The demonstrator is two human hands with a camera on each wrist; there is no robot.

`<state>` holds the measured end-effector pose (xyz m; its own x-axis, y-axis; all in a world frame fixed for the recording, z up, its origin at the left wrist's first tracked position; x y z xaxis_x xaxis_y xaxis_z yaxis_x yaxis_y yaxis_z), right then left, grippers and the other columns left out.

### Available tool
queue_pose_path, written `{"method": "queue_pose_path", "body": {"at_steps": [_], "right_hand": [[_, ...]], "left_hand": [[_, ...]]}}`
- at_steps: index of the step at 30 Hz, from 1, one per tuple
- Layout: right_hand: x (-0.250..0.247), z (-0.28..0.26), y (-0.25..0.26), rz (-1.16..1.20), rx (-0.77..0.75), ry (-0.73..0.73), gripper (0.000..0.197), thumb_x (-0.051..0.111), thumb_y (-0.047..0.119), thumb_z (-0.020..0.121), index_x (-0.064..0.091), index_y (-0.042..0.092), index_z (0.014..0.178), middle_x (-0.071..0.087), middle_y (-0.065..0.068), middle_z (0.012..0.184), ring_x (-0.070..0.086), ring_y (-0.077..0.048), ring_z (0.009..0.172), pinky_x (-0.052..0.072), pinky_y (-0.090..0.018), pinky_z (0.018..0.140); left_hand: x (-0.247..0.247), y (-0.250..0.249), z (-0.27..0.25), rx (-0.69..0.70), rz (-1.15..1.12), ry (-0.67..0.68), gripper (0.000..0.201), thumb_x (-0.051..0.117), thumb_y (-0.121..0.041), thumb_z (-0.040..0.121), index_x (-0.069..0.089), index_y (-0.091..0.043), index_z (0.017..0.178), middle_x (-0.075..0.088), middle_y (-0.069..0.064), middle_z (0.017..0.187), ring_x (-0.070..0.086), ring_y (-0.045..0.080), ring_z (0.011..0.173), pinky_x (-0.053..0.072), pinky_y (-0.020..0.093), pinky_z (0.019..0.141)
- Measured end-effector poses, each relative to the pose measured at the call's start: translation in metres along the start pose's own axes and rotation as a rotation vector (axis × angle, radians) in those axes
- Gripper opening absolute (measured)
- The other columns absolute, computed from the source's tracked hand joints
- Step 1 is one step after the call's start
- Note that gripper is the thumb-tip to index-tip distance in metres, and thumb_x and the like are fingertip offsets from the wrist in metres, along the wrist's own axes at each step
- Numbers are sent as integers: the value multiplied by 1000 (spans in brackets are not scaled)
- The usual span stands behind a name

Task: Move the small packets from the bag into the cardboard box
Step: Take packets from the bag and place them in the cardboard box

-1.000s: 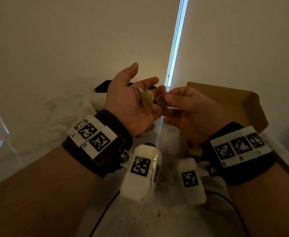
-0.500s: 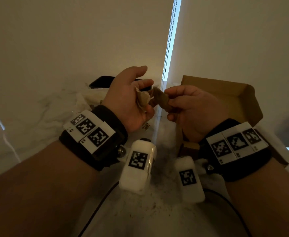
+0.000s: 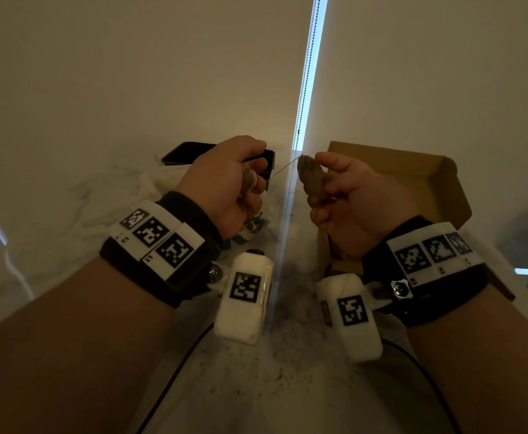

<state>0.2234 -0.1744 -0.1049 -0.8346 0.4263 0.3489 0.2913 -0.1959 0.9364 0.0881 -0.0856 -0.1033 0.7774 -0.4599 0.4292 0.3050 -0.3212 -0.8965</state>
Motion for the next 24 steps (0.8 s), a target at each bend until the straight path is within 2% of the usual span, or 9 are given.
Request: {"method": "queue_pose_path", "body": {"at_steps": [2, 4, 7, 9, 12, 15, 17, 20, 24], "right_hand": [[2, 0, -2, 21, 13, 15, 51, 27, -10, 83, 63, 7, 114, 56, -15, 97, 49, -15, 57, 40, -24, 45], [3, -2, -3, 71, 37, 15, 41, 32, -4, 85, 64, 2, 109, 57, -17, 100, 49, -17, 59, 42, -24, 46], [7, -8, 1, 80, 62, 66, 18, 53, 15, 84, 66, 7, 94, 62, -12, 94, 50, -16, 62, 43, -21, 47], [8, -9, 4, 46, 60, 99, 22, 62, 25, 78, 63, 11, 95, 63, -5, 88, 50, -12, 60, 42, -20, 45], [5, -7, 8, -10, -2, 73, 9, 56, 19, 92, 58, 13, 98, 61, 1, 81, 49, -9, 57, 38, -19, 41], [5, -9, 9, -13, -18, 63, 9, 50, 17, 95, 59, 15, 93, 62, 2, 76, 51, -12, 58, 40, -20, 45], [7, -11, 10, 5, -26, 77, 12, 49, 16, 94, 61, 16, 94, 63, 2, 75, 53, -14, 60, 42, -22, 48], [10, -13, 16, 63, -70, 95, 15, 46, 14, 95, 62, 17, 95, 65, 0, 74, 59, -17, 64, 45, -26, 56], [12, -16, 21, 156, -111, 127, 24, 43, 10, 94, 62, 18, 106, 65, -2, 77, 60, -19, 66, 47, -27, 57]], "left_hand": [[-1, -3, 3, 20, -36, 7, 14, 62, -16, 92, 53, -13, 83, 47, 4, 82, 40, 9, 57, 33, 18, 40], [-1, -5, 4, 44, -70, 9, 10, 58, -7, 92, 53, -11, 84, 48, 5, 81, 42, 11, 59, 36, 19, 42], [-1, -6, 3, 72, -86, 9, 14, 52, 4, 90, 54, -9, 93, 51, 8, 89, 47, 13, 66, 41, 21, 46], [0, -6, 3, 72, -86, 34, 18, 48, 8, 89, 53, -10, 93, 50, 8, 92, 48, 13, 68, 42, 22, 49], [4, -3, 2, 47, -65, 73, 25, 40, 12, 91, 54, -9, 94, 50, 8, 89, 48, 11, 64, 44, 21, 50], [5, 0, 2, 39, -54, 61, 28, 41, 14, 94, 58, -7, 98, 56, 8, 91, 55, 11, 70, 53, 19, 53], [6, 2, 2, 31, -48, 69, 24, 45, 11, 96, 60, -7, 98, 60, 8, 93, 61, 16, 79, 60, 25, 64], [5, 4, 1, 15, -6, 80, 18, 51, 3, 97, 62, -10, 100, 66, 6, 97, 66, 22, 89, 59, 34, 78], [3, 1, 3, 54, -57, 60, 20, 54, 4, 95, 59, -11, 107, 67, 9, 99, 68, 22, 88, 60, 31, 70]]}}
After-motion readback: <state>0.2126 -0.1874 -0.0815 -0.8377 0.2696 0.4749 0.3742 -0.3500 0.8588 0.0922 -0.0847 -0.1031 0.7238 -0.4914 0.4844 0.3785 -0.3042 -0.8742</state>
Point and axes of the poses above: each hand's wrist, its own z-axis towards the middle knuckle, its own x-axis out of the palm, y = z × x, the point moved 7 cm from there along z, towards the middle knuckle
